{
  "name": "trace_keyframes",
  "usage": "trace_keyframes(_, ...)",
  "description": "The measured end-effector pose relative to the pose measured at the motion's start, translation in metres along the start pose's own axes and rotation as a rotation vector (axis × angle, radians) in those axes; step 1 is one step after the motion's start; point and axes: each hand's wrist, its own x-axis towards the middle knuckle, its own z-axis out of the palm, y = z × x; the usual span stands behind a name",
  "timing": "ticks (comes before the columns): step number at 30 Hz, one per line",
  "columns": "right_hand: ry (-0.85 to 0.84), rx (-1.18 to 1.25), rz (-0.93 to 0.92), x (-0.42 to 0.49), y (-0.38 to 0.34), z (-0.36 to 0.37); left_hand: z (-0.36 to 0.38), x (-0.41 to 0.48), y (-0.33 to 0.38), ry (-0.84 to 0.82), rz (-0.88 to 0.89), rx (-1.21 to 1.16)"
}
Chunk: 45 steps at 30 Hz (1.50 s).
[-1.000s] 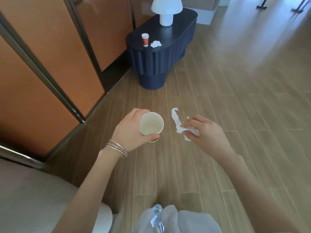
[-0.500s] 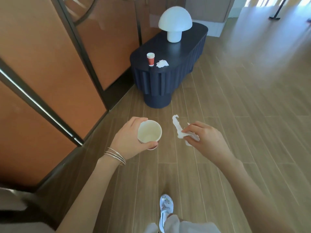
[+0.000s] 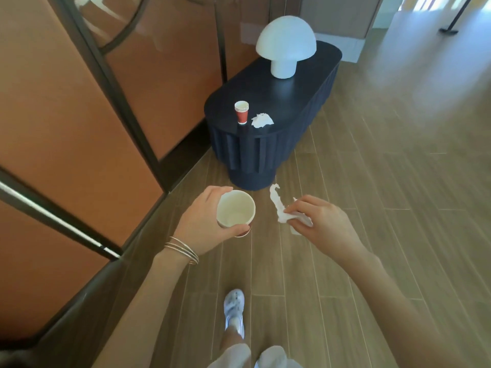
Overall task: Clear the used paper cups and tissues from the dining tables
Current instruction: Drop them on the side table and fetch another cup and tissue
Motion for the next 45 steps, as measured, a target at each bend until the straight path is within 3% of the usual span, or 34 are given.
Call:
trace_keyframes(12,0.079,-0.041,0.004,0.22,0.022,0.041,-0.031,0.217,-0.1,-0.023,0.075,0.033)
trace_keyframes(17,0.031,-0.014,0.074,0.28,0.041,0.056,-0.035,0.29,-0.123,-0.025,0.098,-0.001)
trace_keyframes(36,-0.124,0.031,0.156,0.575,0.2,0.095,0.027,0.607,-0.194,-0.098,0.001,-0.077)
trace_keyframes(45,-0.143,0.064,0.248,0.658,0.259,0.167,0.077,0.699,-0.248,-0.105,-0.035,-0.075)
